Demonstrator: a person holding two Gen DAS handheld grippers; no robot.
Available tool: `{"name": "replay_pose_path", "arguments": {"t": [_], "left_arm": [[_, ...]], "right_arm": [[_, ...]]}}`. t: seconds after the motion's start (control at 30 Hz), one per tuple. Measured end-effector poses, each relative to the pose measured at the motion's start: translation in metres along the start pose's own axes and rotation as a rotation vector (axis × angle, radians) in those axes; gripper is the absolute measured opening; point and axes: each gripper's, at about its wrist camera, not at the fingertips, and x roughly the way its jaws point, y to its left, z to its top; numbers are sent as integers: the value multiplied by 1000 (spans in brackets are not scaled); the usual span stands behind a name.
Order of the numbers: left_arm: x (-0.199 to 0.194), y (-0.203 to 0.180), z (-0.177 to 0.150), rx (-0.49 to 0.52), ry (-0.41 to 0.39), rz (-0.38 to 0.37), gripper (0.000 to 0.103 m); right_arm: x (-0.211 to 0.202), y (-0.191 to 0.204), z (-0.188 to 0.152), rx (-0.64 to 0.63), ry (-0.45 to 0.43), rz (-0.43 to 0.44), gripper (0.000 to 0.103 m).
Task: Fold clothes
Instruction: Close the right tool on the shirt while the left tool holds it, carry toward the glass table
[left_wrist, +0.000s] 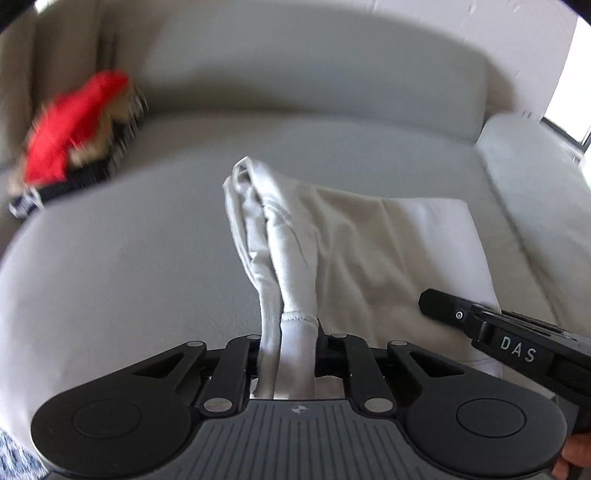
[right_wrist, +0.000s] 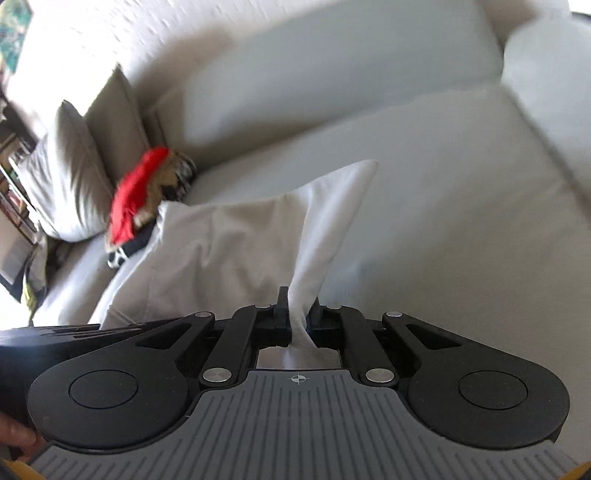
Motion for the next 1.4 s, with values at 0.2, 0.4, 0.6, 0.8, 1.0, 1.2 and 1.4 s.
{"name": "replay_pose_path", "arguments": {"t": [0.2, 0.4, 0.6, 0.8, 1.0, 1.2, 1.4], "left_arm": [[-88, -5, -28, -34, -241, 31, 11], [-169, -19, -34, -44, -488, 49, 10], [-247, -50, -27, 3, -686, -107, 10], [-290, -98, -8, 84, -690, -437, 10], [-274, -174, 31, 143, -493, -773, 10], [-198, -286, 39, 217, -285, -854, 10], [-93, -363, 38, 267, -139, -742, 10]], "right_arm": [[-85, 37, -2, -91, -200, 27, 6], [-165, 69, 0, -167, -400, 76, 6], [-273, 68, 3, -193, -598, 82, 6], [-396, 22, 5, -89, -758, 39, 6], [-481, -20, 6, -30, -782, -166, 6], [-470, -92, 12, 4, -653, -411, 6], [-402, -207, 20, 181, -506, -443, 6]]}}
